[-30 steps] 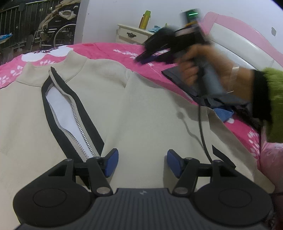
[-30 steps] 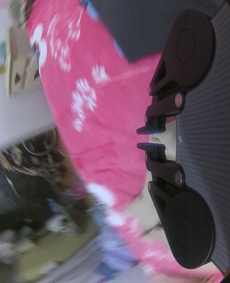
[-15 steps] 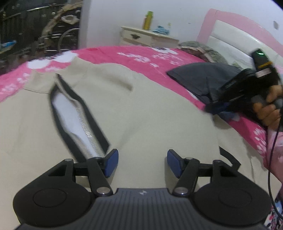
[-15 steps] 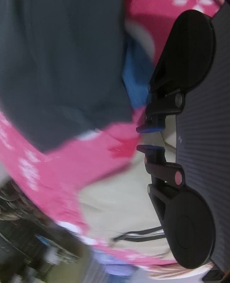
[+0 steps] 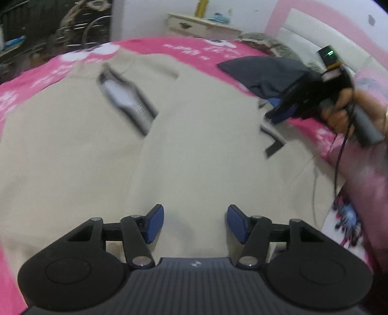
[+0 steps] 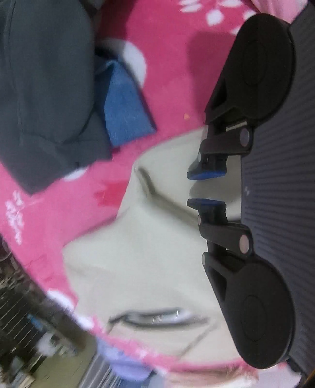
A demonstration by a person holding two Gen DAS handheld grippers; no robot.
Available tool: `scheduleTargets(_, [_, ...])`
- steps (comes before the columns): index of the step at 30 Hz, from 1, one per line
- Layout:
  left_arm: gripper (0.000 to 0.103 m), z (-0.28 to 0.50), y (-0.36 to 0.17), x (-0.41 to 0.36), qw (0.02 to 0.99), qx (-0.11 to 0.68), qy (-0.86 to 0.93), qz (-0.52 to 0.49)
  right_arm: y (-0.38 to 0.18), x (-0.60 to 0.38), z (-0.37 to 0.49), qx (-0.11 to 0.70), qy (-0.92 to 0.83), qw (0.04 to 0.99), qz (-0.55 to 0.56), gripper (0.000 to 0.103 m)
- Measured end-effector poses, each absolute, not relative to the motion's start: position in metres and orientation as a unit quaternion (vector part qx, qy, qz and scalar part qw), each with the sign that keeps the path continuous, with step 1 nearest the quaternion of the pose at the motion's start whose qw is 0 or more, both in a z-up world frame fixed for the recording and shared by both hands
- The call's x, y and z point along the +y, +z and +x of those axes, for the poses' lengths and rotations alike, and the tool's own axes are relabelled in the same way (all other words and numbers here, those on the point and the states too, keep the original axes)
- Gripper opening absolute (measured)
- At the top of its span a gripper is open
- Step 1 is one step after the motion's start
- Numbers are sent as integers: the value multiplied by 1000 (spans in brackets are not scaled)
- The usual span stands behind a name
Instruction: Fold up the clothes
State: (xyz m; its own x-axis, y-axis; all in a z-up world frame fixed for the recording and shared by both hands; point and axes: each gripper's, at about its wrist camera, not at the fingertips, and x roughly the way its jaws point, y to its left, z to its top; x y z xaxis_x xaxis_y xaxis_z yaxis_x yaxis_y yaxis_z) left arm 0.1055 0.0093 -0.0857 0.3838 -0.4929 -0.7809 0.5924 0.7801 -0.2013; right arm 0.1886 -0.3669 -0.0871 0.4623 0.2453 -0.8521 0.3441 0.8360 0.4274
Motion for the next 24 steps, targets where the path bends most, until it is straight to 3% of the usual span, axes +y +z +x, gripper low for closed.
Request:
scheduleTargets(7, [61, 80, -83, 67, 818, 497, -288, 32, -47, -297, 185, 482, 121, 831, 250, 17])
scheduleTargets(12, [60, 88, -81, 107, 809, 530, -246, 65, -89, -247, 183, 547, 160, 800, 189, 19])
scheduleTargets(20, [61, 143, -54, 158, 864, 474, -161, 57, -70, -244, 190, 524, 146, 823, 161, 20])
scheduleTargets(24, [61, 169, -62, 171, 878, 458, -138, -1, -63, -253, 199, 511, 133, 831, 172, 25])
